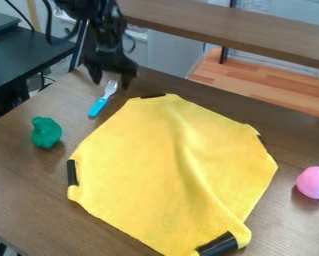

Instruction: Move the fork to the top left edge of the cloth

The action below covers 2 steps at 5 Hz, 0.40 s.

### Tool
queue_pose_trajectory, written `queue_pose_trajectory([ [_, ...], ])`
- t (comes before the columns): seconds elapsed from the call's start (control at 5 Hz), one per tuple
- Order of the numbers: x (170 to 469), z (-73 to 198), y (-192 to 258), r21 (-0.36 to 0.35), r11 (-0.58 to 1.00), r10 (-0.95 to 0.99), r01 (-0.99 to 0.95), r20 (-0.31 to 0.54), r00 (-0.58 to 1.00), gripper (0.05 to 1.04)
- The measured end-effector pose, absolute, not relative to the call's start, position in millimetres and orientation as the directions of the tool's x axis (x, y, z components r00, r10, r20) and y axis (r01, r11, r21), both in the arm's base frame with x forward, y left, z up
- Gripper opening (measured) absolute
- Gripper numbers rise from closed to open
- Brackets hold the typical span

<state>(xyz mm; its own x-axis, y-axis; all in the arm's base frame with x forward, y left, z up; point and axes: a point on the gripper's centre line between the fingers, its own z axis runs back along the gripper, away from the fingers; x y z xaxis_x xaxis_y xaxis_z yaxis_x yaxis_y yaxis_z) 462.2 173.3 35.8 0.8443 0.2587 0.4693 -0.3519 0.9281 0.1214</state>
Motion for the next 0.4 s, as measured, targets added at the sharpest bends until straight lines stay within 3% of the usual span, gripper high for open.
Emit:
queue_pose_trajectory([
  [0.2, 448, 74, 167, 0.101, 0.96, 0.175, -0.259, 0.507, 0.844, 0.999],
  [0.4, 420, 110, 143, 0.259, 0.962, -0.066, -0.088, 0.534, 0.843, 0.999],
])
